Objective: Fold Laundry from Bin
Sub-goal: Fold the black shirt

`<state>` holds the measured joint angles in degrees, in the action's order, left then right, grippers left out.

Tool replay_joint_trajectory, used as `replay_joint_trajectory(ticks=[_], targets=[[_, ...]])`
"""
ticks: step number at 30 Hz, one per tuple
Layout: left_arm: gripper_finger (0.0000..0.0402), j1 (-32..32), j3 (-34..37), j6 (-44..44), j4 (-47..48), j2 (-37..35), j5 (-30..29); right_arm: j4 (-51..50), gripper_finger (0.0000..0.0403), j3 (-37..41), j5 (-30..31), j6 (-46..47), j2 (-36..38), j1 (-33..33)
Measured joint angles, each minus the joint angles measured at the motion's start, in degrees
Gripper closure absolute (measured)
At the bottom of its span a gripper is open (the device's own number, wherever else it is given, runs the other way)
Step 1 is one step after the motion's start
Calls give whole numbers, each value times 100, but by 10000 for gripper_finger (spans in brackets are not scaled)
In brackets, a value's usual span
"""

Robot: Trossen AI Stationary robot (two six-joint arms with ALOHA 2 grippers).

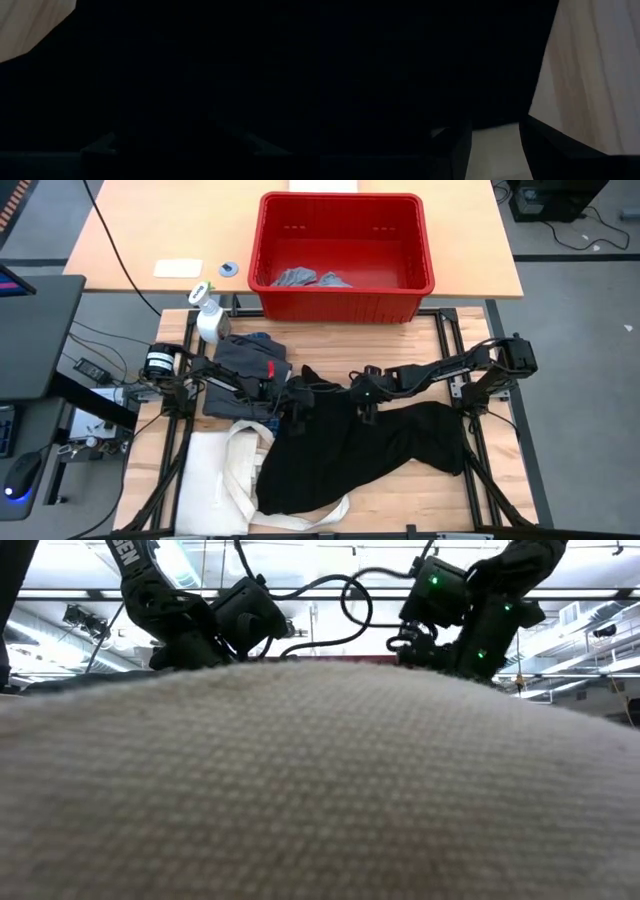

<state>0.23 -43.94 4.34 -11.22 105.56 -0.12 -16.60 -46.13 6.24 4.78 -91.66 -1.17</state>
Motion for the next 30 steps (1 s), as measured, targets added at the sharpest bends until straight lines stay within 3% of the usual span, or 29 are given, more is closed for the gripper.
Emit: replay_joint_trajectory(ticks=[12,17,20,23,30], targets=[[201,57,26,-95,-119,1,24,2223,231,778,166,-399,-7,68],[201,59,37,-96,-238,13,-15,2511,231,778,407,-653,-9,281],[201,61,37,-88,-240,15,-14,2472,231,778,868,-101,-9,307],[201,61,39,-63,-249,15,-13,2459,231,778,789,131,-9,199],[201,61,42,-66,-297,21,-15,2989,237,779,910,-403,-703,128]])
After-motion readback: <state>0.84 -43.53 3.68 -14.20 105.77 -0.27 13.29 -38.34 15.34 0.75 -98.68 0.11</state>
